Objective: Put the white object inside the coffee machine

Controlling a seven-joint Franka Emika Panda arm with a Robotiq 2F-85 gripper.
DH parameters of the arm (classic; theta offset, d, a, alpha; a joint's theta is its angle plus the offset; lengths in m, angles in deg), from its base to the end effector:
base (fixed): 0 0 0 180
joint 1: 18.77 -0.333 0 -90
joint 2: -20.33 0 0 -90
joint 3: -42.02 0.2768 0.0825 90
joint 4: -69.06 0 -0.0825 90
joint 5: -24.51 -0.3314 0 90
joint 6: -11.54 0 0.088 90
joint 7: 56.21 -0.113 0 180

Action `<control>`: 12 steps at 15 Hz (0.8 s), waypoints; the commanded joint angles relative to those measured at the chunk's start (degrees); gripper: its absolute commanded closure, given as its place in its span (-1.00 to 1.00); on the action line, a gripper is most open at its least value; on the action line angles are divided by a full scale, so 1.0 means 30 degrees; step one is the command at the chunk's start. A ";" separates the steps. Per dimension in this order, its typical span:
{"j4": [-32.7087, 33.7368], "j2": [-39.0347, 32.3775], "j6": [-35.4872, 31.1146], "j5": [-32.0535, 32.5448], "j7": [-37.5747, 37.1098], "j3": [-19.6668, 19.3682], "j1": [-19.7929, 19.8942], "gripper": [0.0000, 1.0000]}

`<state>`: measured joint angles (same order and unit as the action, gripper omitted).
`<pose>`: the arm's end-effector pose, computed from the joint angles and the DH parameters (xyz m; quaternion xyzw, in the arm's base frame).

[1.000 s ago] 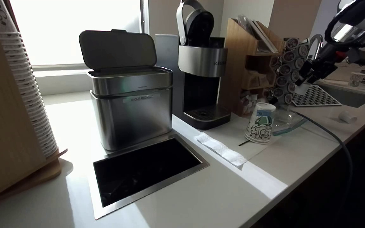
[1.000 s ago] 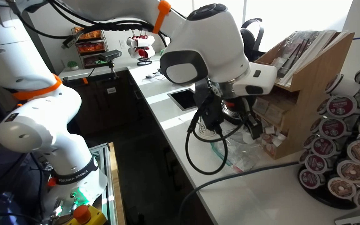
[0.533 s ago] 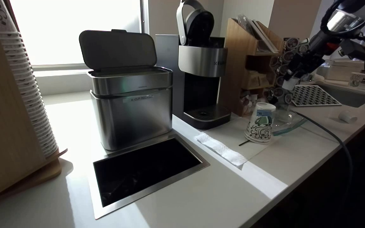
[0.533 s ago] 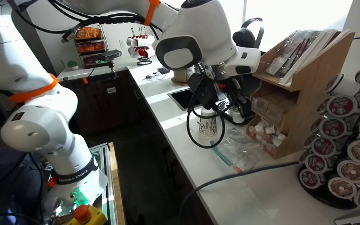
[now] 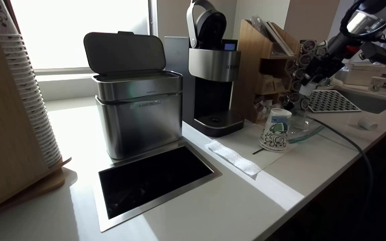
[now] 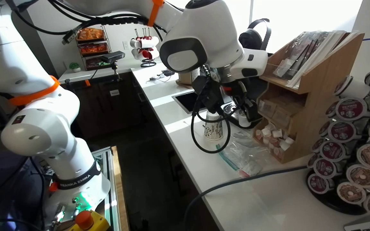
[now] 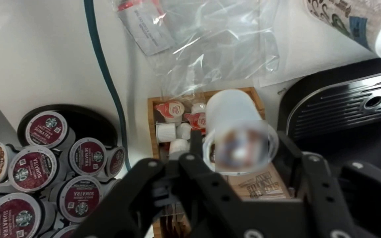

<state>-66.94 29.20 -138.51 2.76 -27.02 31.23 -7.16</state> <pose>0.4380 -0.1898 0.4125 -0.9678 0.0862 -0.2329 0.0415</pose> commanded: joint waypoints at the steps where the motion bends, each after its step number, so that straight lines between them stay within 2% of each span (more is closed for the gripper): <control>1: 0.0082 0.0103 0.0020 0.0005 -0.0093 -0.0535 -0.0819 0.42; 12: 0.2537 0.0146 -0.0025 -0.0779 0.0314 0.0129 -0.3380 0.42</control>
<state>-60.68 29.29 -138.59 2.42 -26.96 31.33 -15.40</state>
